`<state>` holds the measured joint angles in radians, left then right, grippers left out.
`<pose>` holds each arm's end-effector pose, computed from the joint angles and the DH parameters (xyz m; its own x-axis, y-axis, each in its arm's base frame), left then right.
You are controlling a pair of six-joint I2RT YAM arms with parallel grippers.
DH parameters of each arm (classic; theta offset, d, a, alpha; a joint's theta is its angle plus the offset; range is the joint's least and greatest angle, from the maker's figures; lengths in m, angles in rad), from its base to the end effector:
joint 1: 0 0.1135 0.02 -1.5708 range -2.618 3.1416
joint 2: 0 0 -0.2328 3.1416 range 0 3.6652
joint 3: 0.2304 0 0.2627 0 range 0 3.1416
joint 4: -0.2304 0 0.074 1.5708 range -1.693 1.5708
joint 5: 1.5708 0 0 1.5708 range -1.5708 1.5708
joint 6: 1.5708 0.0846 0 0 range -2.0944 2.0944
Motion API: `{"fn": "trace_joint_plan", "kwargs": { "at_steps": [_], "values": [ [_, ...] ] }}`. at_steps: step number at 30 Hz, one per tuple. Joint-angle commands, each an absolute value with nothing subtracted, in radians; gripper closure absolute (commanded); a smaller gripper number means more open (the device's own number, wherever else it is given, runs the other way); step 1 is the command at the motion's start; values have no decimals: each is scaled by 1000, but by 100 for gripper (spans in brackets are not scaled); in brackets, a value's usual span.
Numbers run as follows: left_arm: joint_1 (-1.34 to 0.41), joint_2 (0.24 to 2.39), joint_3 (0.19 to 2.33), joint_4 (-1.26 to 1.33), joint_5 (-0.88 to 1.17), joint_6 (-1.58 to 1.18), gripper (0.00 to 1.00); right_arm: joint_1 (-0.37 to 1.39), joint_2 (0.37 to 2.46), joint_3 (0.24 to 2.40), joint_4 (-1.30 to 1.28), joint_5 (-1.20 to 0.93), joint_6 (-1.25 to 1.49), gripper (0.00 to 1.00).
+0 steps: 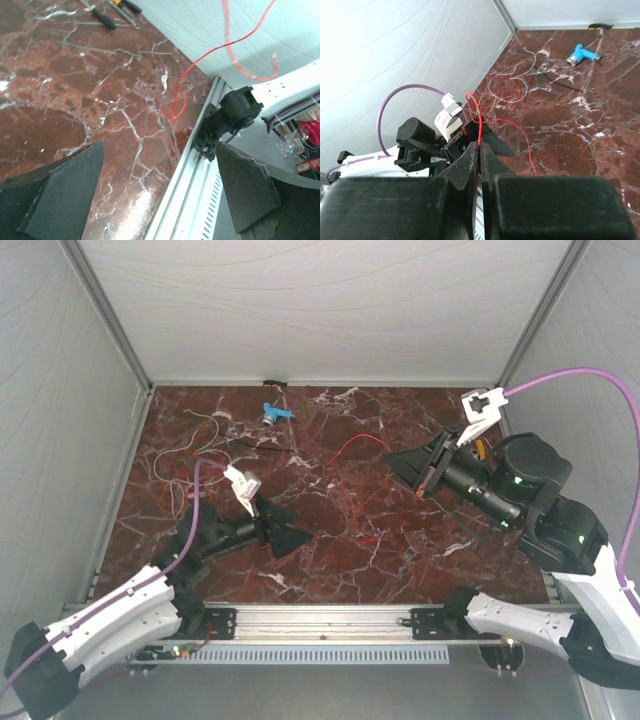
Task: Zip-tie the wires
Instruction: Straighten the cable at the center of the board.
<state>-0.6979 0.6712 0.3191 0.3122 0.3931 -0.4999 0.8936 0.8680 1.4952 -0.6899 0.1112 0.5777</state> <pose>0.1711 -0.1858 0.2203 -0.4519 -0.1989 -0.8696 0.7637 0.4176 -0.4924 0.1321 0.1493 0.4799 -0.4180 0.3463 -0.8399 -0.5692 0.6207 0.5392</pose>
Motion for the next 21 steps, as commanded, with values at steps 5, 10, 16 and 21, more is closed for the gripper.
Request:
{"fn": "trace_joint_plan", "kwargs": {
  "at_steps": [5,10,16,21],
  "values": [
    [-757,759,343,577,459,-485,8,891,884,1505,-614,13,635,100],
    [-781,835,358,622,452,-479,10,891,883,1511,-604,-14,651,100],
    [-821,855,405,612,419,-484,15,891,872,1504,-603,-12,654,100],
    [-919,807,494,370,161,-414,5,891,844,1464,-652,69,617,100]
  ]
}}
